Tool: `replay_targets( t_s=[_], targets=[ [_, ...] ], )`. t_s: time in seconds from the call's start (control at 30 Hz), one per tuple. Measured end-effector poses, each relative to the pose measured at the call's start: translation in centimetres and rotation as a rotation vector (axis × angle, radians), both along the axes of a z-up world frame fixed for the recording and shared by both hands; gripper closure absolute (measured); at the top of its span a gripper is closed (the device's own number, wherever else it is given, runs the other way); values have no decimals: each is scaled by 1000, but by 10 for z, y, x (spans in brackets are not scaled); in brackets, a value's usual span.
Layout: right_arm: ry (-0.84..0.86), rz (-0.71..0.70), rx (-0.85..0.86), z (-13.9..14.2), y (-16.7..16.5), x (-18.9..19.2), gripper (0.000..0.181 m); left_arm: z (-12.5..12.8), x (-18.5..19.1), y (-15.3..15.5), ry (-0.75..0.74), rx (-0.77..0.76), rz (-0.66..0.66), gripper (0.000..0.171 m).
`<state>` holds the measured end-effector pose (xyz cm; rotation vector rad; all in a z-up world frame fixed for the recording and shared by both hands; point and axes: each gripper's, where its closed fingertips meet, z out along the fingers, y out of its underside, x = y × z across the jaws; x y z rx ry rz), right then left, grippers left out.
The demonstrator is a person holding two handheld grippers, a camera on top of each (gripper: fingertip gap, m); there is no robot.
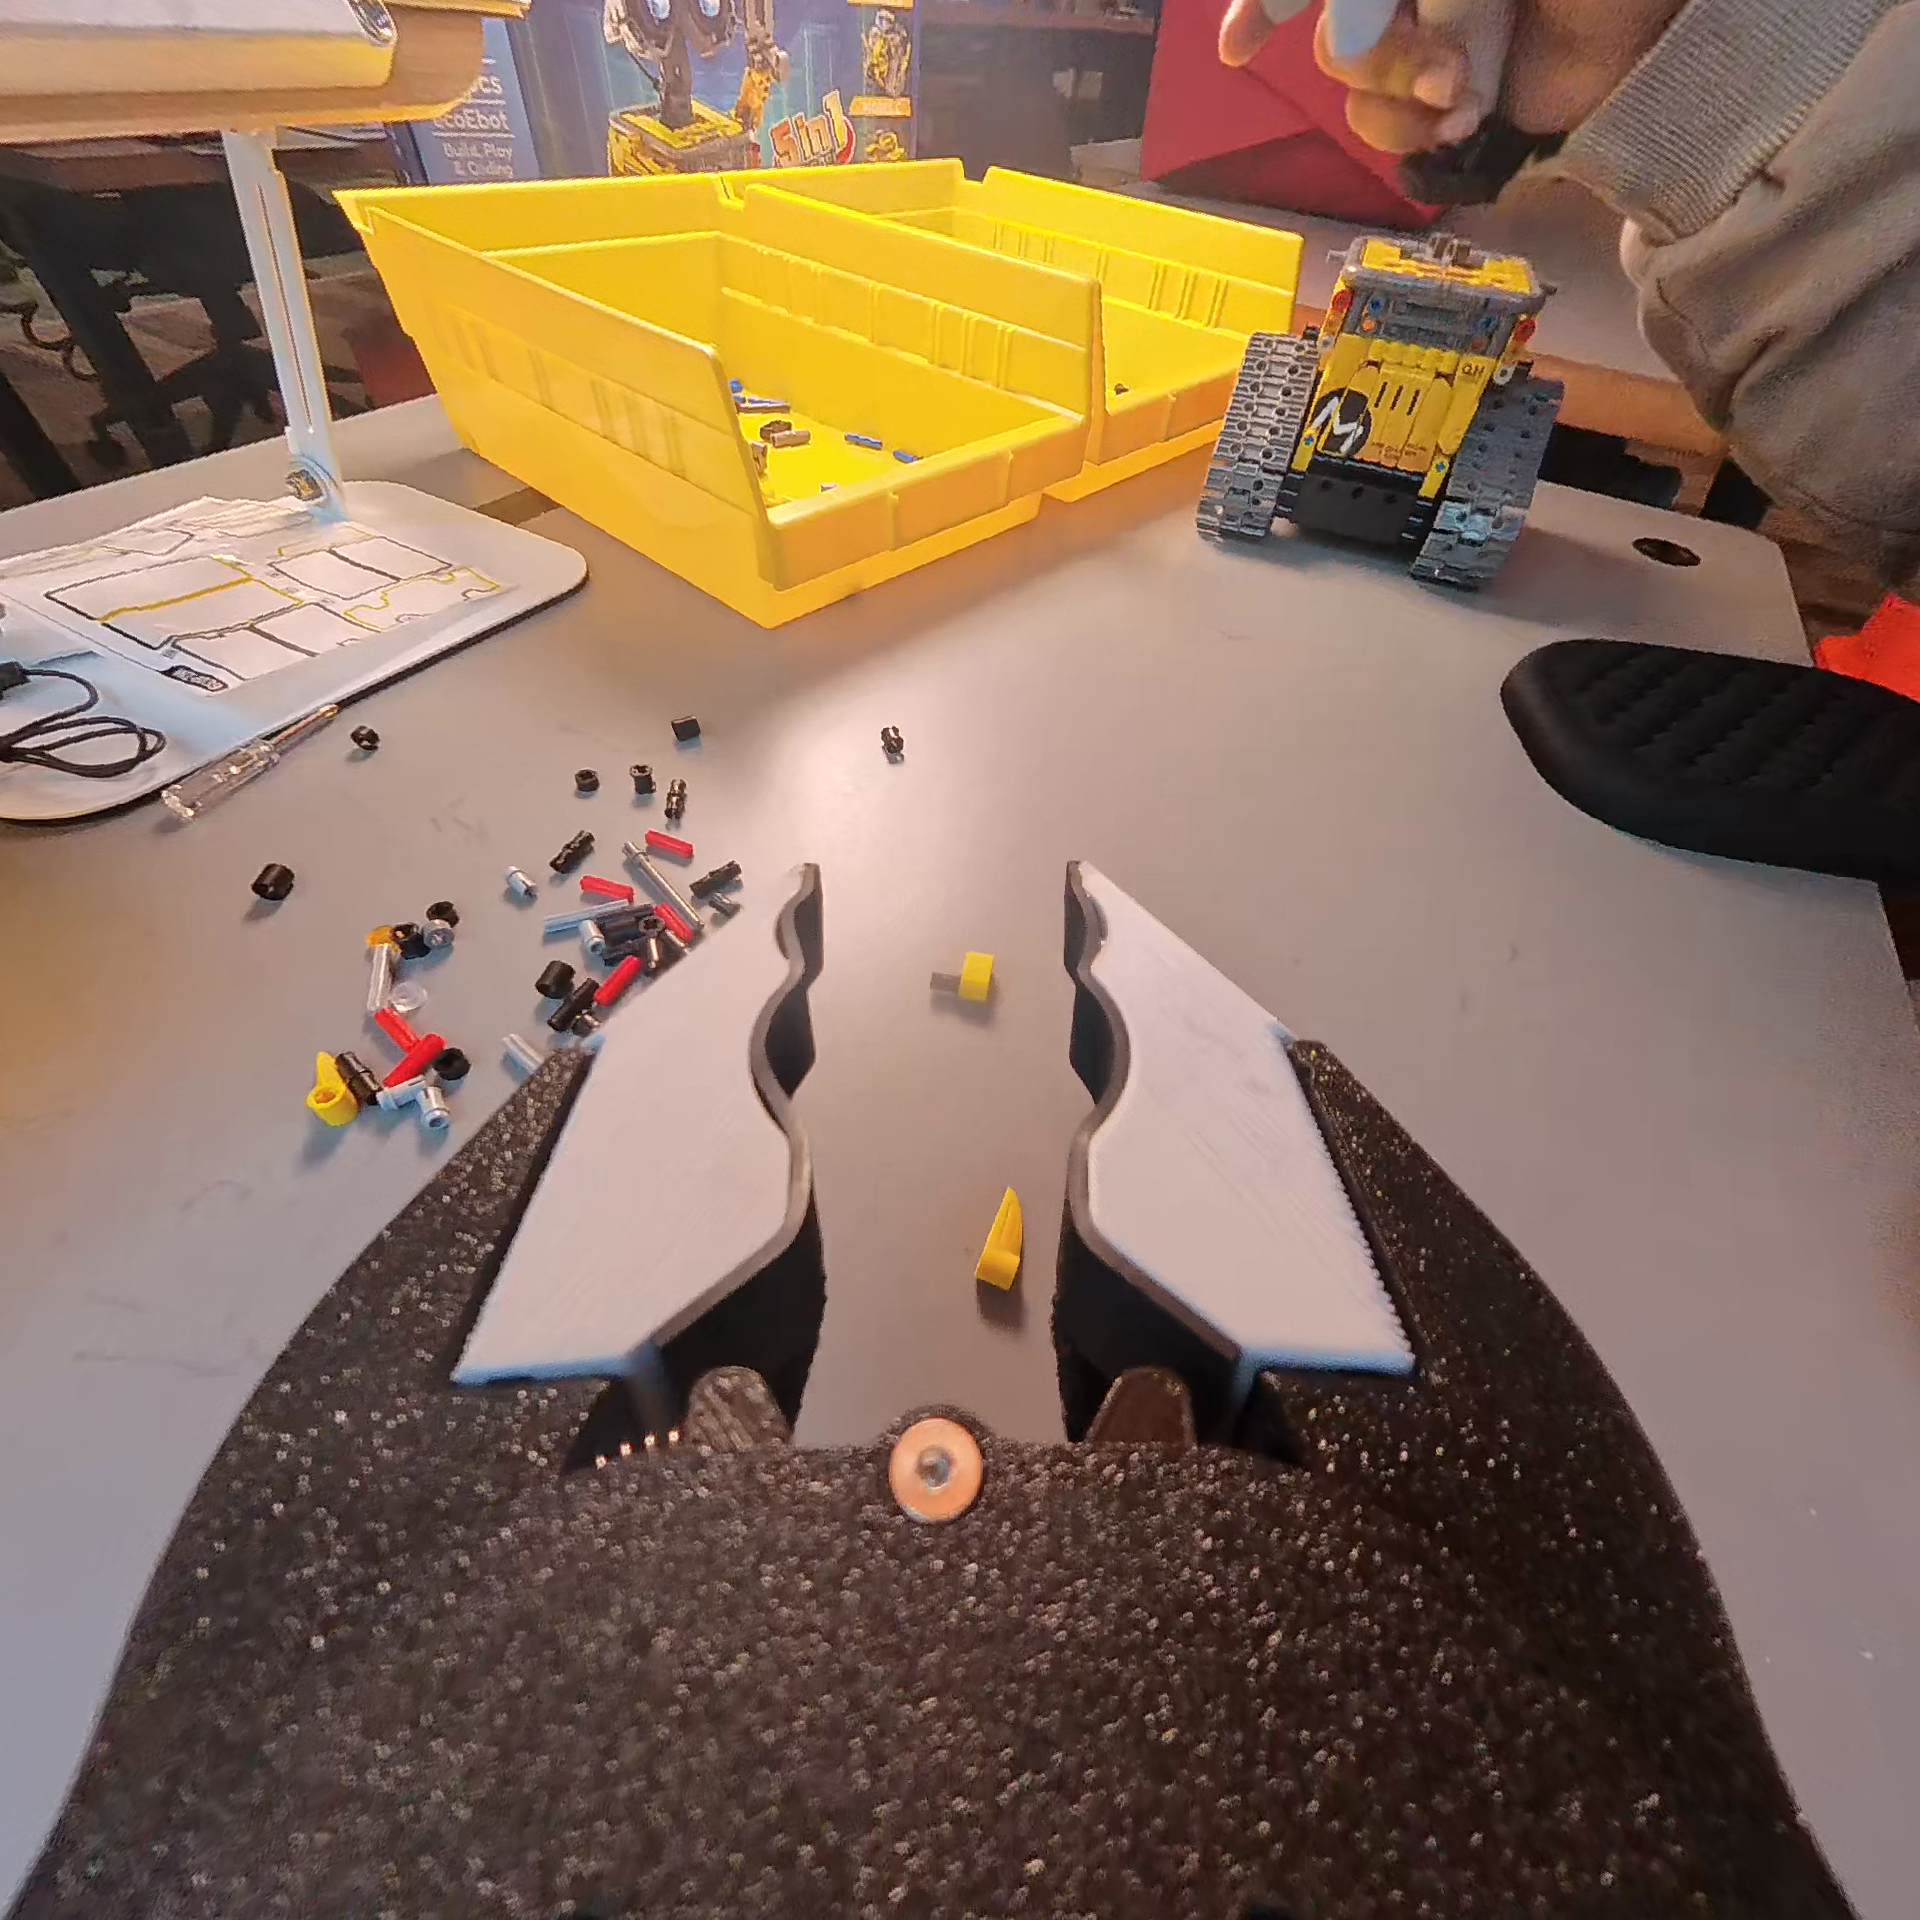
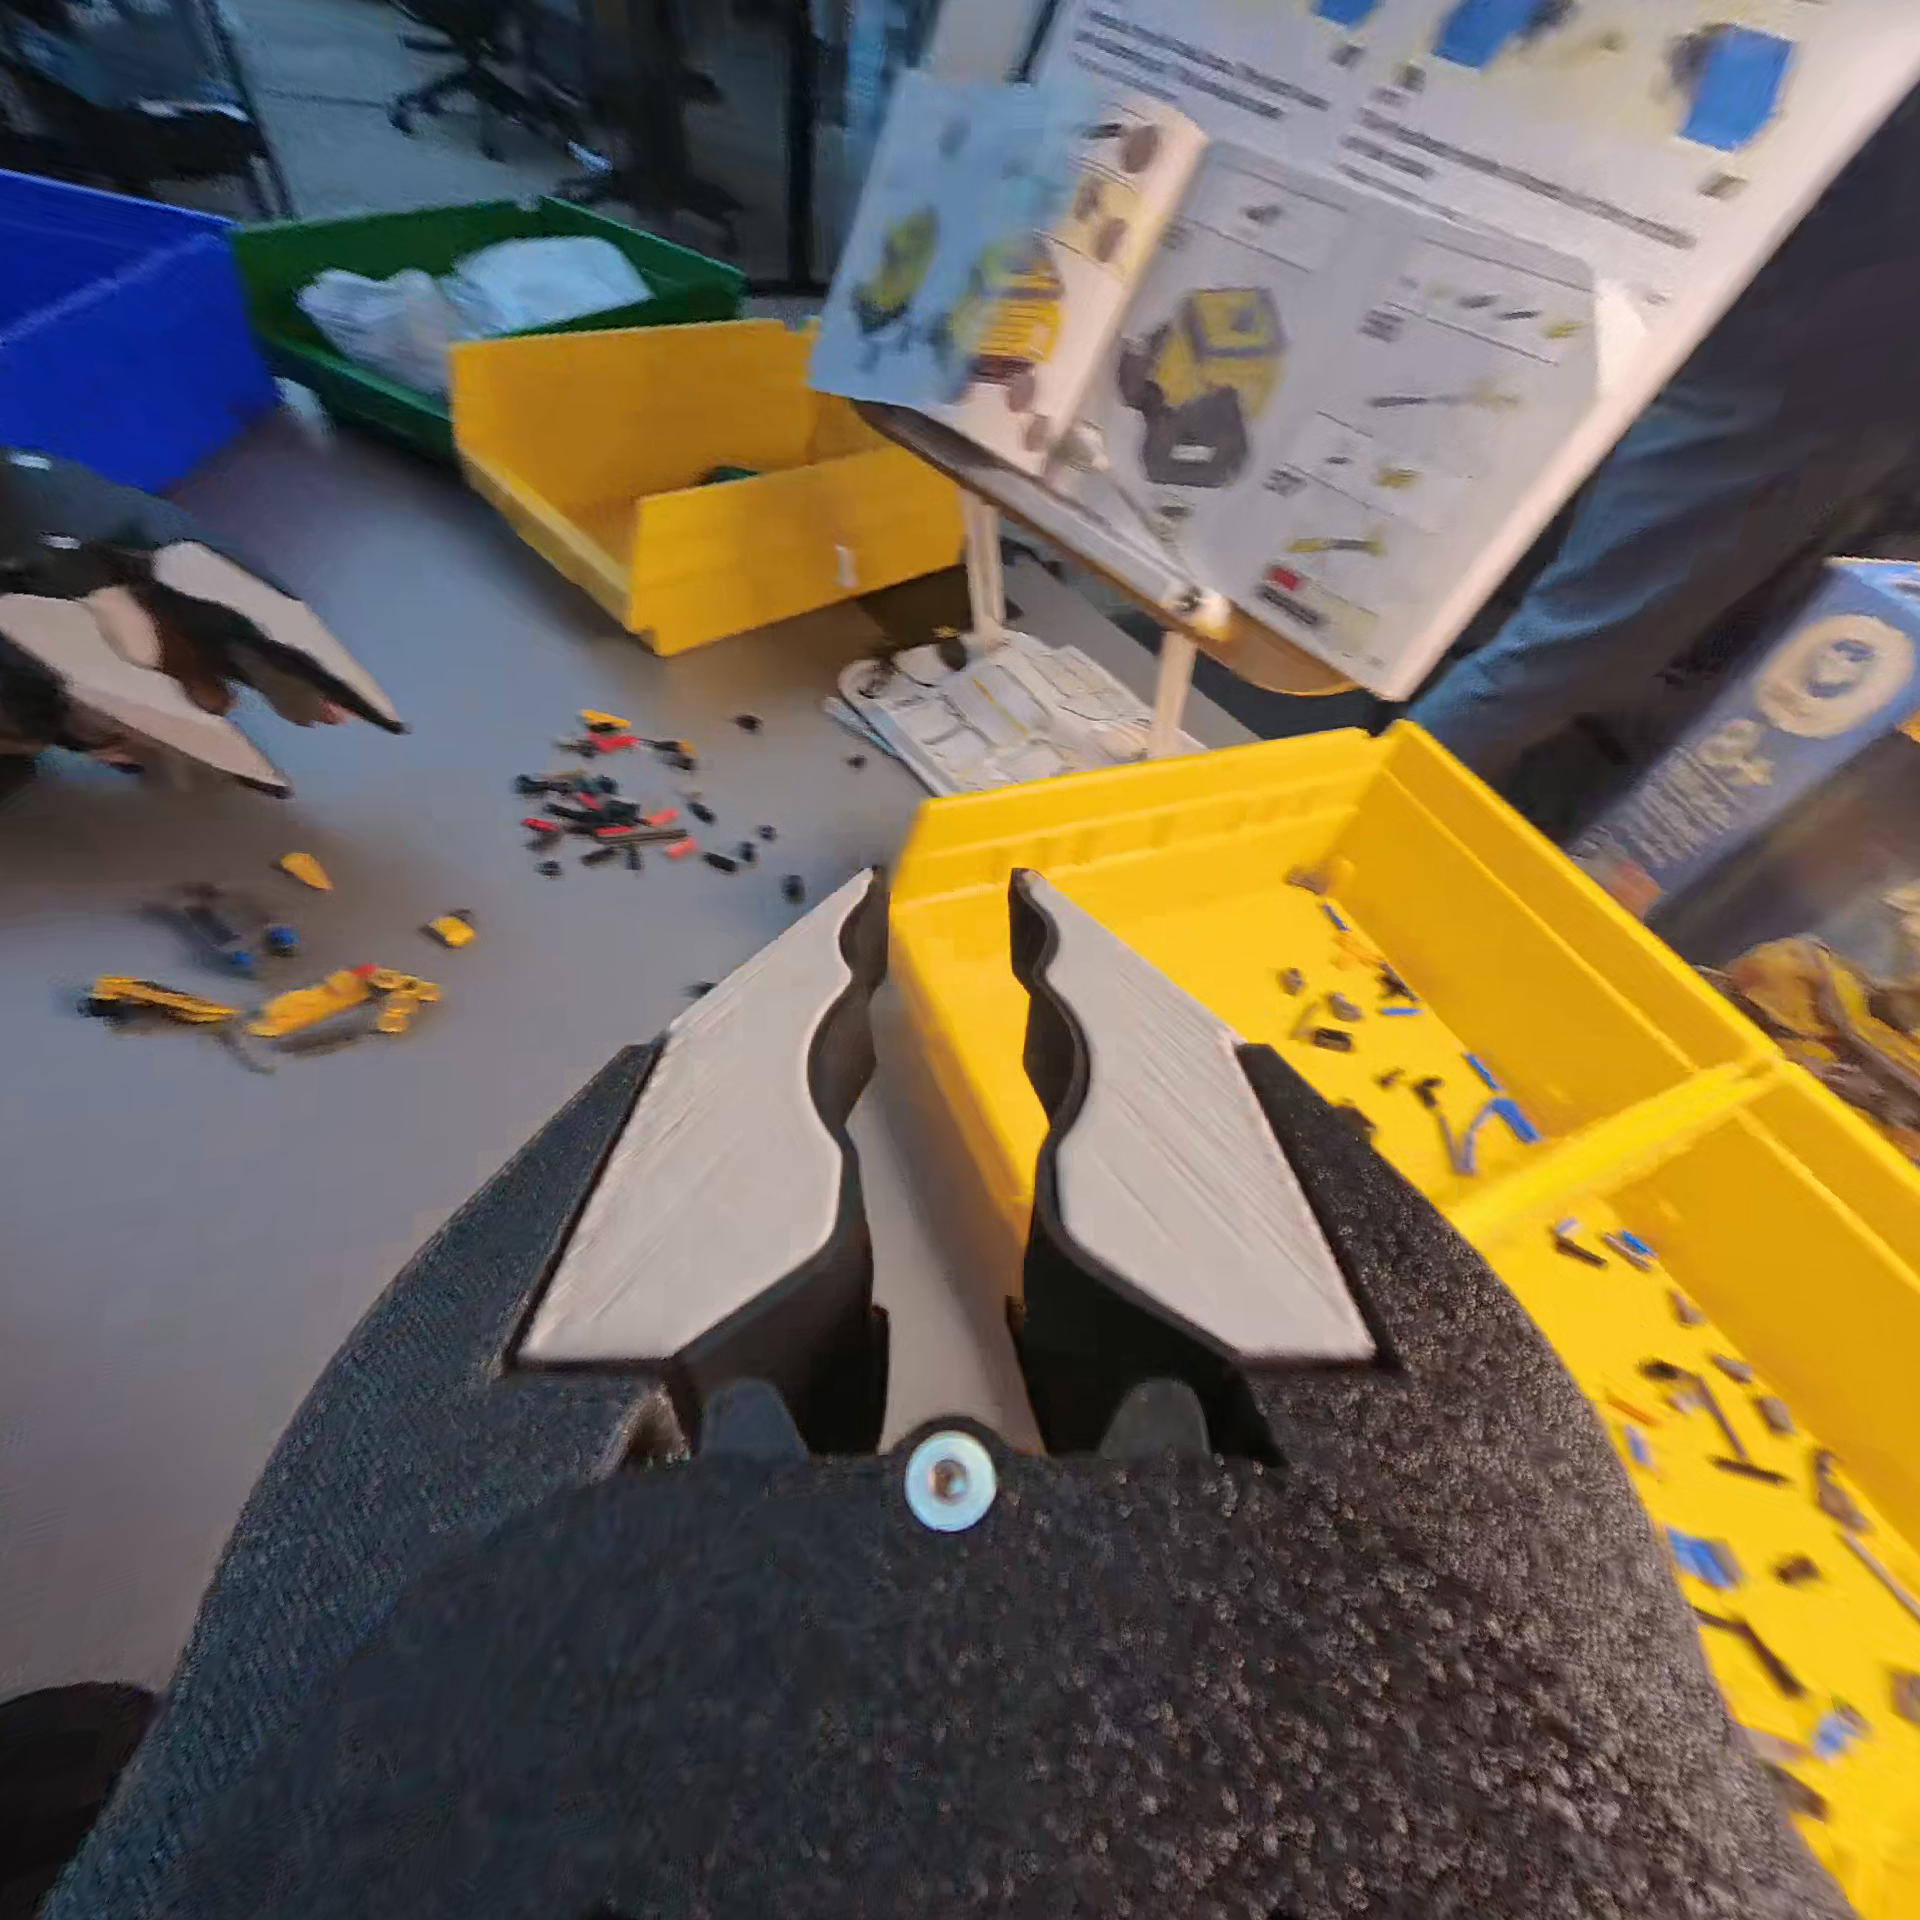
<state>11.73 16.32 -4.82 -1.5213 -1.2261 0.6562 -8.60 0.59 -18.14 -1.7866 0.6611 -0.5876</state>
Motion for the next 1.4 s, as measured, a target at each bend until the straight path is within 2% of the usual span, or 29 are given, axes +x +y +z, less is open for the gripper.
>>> replay_targets(
  t_s=[0.17,0.3,0.4,0.53,0.7,0.77,0.8,0.9,1.07,1.13,1.23,1.4],
  targets=[
    [-32,255,-167,-78,-105,-74,161,-11,-9,-2,70,-47,-8,121],
    [-145,342,-264,-141,-144,-118,160,-20,-15,-3,141,-70,-11,125],
    [-249,364,-233,-164,-152,-138,159,-33,-18,-9,224,-109,-42,130],
    [-296,370,-247,-169,-144,-162,159,-48,-21,-16,309,-162,-82,132],
    [-455,373,-202,-198,-133,-178,159,-47,-16,-17,276,-162,-90,136],
    [-490,388,-201,-207,-137,-180,165,-44,-12,-18,248,-159,-101,138],
    [-485,401,-181,-206,-139,-182,172,-41,-10,-18,228,-159,-105,139],
    [-418,430,-63,-194,-143,-189,175,-30,-4,-17,106,-177,-103,141],
    [-53,391,163,-127,-154,-205,174,16,2,-9,-383,-257,-97,144],
    [15,357,272,-108,-159,-207,175,34,4,-9,-540,-267,-129,149],
    [56,313,365,-93,-165,-209,175,44,6,-11,-602,-243,-145,162],
    [54,290,426,-85,-176,-203,175,52,10,-21,-555,-177,-191,165]
  ],
)
